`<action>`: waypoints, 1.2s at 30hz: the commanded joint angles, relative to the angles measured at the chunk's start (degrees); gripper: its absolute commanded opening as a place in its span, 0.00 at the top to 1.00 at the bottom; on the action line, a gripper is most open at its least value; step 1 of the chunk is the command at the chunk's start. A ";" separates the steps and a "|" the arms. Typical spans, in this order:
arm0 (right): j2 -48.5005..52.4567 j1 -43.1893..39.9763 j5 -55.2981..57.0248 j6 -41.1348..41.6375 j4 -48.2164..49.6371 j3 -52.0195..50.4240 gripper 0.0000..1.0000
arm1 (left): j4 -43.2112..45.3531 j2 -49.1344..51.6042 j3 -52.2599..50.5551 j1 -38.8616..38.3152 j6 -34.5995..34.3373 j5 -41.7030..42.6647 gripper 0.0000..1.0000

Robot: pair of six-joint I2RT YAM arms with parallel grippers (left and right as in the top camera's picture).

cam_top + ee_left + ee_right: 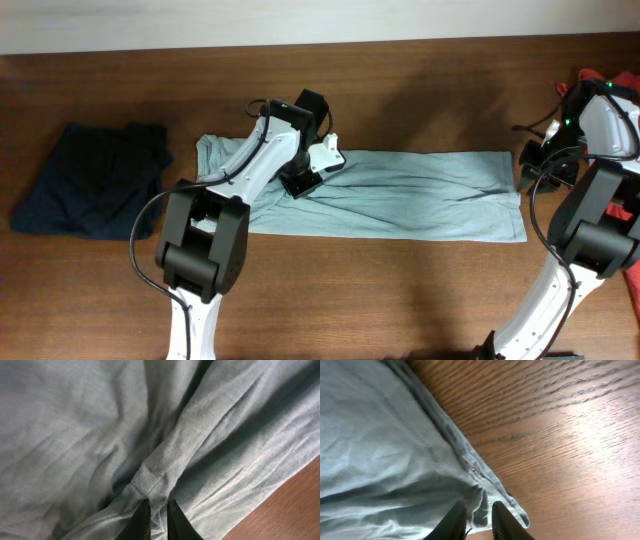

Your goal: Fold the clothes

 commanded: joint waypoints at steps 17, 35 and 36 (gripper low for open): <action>-1.25 -0.24 -28.81 -14.84 3.50 0.09 0.82 | -13.68 1.29 24.04 13.00 -27.54 -1.46 0.53; -1.07 3.21 -10.16 -5.38 13.53 -5.42 0.82 | -7.19 18.97 19.87 17.94 -27.34 1.38 0.59; -1.07 3.21 -10.16 -5.35 15.13 -7.17 0.82 | -7.21 19.08 19.87 18.03 -27.32 1.36 0.59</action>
